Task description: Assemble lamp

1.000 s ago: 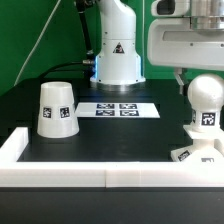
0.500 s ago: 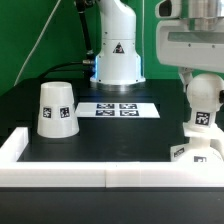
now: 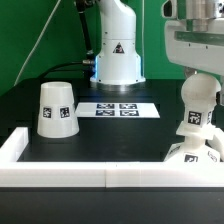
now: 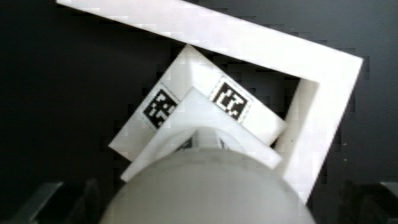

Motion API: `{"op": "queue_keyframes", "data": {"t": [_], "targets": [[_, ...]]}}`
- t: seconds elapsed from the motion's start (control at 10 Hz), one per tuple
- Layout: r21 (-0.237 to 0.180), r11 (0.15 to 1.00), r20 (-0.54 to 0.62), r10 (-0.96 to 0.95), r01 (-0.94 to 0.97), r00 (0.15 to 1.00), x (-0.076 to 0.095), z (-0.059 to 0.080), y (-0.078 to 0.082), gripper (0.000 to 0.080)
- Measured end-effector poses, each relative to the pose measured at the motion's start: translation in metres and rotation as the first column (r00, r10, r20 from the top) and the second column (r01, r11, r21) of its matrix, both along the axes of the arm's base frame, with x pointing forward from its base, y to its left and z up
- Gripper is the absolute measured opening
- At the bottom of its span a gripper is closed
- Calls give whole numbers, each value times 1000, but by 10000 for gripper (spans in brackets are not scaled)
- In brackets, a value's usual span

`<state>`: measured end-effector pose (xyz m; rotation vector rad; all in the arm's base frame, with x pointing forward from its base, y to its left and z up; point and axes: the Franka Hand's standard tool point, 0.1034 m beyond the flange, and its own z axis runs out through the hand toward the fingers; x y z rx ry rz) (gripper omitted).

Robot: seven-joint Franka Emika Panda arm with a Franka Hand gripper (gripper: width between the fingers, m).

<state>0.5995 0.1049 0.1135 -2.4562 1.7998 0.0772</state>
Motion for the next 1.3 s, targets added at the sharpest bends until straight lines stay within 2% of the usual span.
{"op": "queue_keyframes", "data": {"t": [0.3, 0.5, 0.7, 0.8, 0.9, 1.1, 1.2, 1.3], "targets": [[-3, 999, 1, 33, -33, 999, -1, 0, 2, 699], [-6, 986, -10, 169, -169, 985, -11, 4, 12, 699], [-25, 938, -45, 345, -346, 938, -24, 7, 23, 699], [-22, 928, -45, 371, -372, 928, -33, 6, 25, 699], [-5, 955, -5, 298, -298, 955, -36, 7, 23, 699], [-5, 952, -8, 306, -306, 952, -38, 5, 23, 699], [-8, 943, -12, 331, -331, 943, -39, 5, 24, 699], [-26, 895, -54, 444, -446, 894, -48, 6, 25, 699]]}}
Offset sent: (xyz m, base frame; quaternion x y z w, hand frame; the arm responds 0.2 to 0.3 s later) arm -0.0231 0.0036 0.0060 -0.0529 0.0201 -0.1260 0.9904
